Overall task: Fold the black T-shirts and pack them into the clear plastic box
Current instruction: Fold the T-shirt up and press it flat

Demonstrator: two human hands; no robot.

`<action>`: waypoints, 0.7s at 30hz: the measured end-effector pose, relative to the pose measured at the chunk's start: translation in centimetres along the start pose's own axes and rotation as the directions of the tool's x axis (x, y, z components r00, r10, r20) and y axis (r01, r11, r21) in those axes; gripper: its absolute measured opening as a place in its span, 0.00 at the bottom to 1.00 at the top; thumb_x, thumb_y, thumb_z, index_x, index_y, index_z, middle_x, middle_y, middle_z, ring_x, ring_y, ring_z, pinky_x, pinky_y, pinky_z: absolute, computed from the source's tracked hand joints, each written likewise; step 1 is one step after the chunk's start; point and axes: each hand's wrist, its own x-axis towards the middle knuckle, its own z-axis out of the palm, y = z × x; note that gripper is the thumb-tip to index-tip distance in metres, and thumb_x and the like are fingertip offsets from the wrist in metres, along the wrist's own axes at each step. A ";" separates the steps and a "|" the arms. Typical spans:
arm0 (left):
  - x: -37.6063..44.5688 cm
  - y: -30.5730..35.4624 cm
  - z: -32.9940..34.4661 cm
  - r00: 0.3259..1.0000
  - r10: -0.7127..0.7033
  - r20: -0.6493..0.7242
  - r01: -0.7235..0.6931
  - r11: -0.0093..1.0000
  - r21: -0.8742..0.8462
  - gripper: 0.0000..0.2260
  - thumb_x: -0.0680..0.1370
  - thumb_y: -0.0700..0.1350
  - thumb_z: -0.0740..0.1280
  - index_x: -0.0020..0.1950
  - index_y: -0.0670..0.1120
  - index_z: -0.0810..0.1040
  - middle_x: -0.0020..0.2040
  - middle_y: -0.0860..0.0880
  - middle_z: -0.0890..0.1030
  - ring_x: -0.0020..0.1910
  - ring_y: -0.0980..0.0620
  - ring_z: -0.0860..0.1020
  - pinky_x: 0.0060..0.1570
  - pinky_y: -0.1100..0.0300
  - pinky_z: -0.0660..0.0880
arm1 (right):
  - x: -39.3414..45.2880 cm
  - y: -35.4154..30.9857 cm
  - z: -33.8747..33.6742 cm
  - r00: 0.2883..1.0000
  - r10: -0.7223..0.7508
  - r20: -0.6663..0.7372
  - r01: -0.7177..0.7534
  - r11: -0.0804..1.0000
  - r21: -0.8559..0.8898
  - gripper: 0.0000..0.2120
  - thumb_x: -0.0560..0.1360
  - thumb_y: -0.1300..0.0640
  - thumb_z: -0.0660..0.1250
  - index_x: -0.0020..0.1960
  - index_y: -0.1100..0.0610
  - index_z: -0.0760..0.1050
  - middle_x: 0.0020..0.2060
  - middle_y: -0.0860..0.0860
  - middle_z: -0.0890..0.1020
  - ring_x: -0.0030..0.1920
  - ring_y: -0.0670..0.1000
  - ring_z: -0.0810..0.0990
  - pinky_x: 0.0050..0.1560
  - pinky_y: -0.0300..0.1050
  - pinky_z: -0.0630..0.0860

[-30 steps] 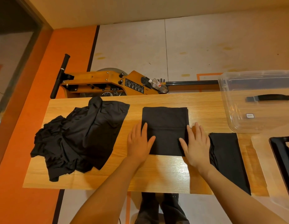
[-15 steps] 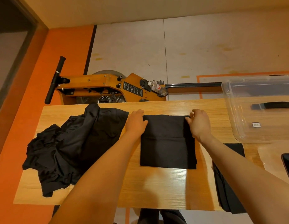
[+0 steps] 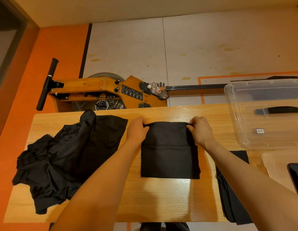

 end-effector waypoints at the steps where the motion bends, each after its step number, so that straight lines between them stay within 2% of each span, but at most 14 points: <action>1: -0.2 0.0 -0.1 1.000 -0.001 0.004 0.001 0.999 -0.033 0.05 0.77 0.42 0.68 0.51 0.45 0.76 0.47 0.49 0.76 0.49 0.48 0.76 0.44 0.58 0.72 | -0.4 -0.1 -0.1 1.000 -0.020 -0.014 0.020 1.000 0.001 0.04 0.78 0.58 0.66 0.49 0.58 0.74 0.48 0.54 0.76 0.42 0.52 0.75 0.42 0.44 0.68; 3: -0.7 0.0 -0.4 1.000 0.011 0.001 -0.011 0.996 -0.085 0.07 0.77 0.41 0.68 0.54 0.45 0.76 0.48 0.49 0.76 0.51 0.48 0.77 0.45 0.59 0.71 | -1.1 -0.2 -0.4 0.998 -0.057 -0.032 0.058 0.998 0.016 0.04 0.79 0.57 0.65 0.49 0.58 0.72 0.44 0.52 0.76 0.42 0.53 0.75 0.41 0.45 0.68; 5: -1.3 0.1 -0.6 1.000 0.019 -0.005 -0.020 0.992 -0.129 0.11 0.78 0.39 0.68 0.60 0.45 0.75 0.55 0.47 0.78 0.57 0.48 0.76 0.50 0.61 0.71 | -2.0 -0.3 -0.8 0.997 -0.068 -0.040 0.070 0.996 0.055 0.04 0.79 0.59 0.65 0.50 0.57 0.70 0.40 0.51 0.77 0.41 0.54 0.77 0.40 0.47 0.70; 8: -2.3 0.3 -1.0 0.999 0.029 -0.015 -0.030 0.990 -0.137 0.16 0.78 0.40 0.67 0.65 0.46 0.74 0.61 0.46 0.78 0.61 0.49 0.75 0.56 0.60 0.71 | -3.3 -0.5 -1.3 0.995 -0.066 -0.068 0.075 0.987 0.140 0.09 0.78 0.61 0.66 0.56 0.57 0.70 0.43 0.50 0.79 0.43 0.53 0.79 0.44 0.51 0.77; 10: -3.0 0.2 -1.2 0.998 0.053 -0.032 -0.057 0.990 -0.126 0.13 0.78 0.40 0.67 0.63 0.46 0.77 0.59 0.47 0.79 0.58 0.49 0.76 0.56 0.59 0.72 | -4.2 -0.6 -1.8 0.995 -0.071 -0.071 0.082 0.983 0.165 0.16 0.77 0.62 0.67 0.63 0.56 0.70 0.47 0.50 0.79 0.47 0.52 0.79 0.49 0.51 0.79; 12: -3.9 0.1 -1.4 0.997 0.063 -0.049 -0.069 0.990 -0.124 0.09 0.78 0.40 0.67 0.57 0.46 0.80 0.56 0.49 0.80 0.54 0.51 0.77 0.53 0.58 0.74 | -5.2 -0.5 -2.1 0.992 -0.093 -0.083 0.105 0.982 0.160 0.19 0.76 0.63 0.68 0.67 0.56 0.71 0.50 0.51 0.80 0.51 0.51 0.79 0.53 0.49 0.77; 15: -5.6 -0.3 -1.5 0.996 0.068 -0.061 -0.077 0.985 -0.152 0.06 0.77 0.39 0.68 0.52 0.48 0.81 0.52 0.50 0.81 0.51 0.52 0.78 0.51 0.59 0.75 | -6.6 -0.2 -2.2 0.980 -0.173 -0.103 0.181 0.981 0.077 0.15 0.75 0.62 0.69 0.61 0.57 0.78 0.52 0.52 0.82 0.55 0.52 0.78 0.55 0.47 0.74; 21: -10.0 -1.7 -1.0 0.994 0.099 -0.050 -0.106 0.978 -0.178 0.07 0.76 0.37 0.67 0.48 0.47 0.82 0.53 0.50 0.81 0.52 0.52 0.78 0.51 0.61 0.74 | -10.8 0.7 -1.9 0.960 -0.260 -0.108 0.257 0.966 -0.037 0.09 0.72 0.65 0.70 0.52 0.57 0.81 0.46 0.52 0.81 0.50 0.53 0.76 0.53 0.51 0.74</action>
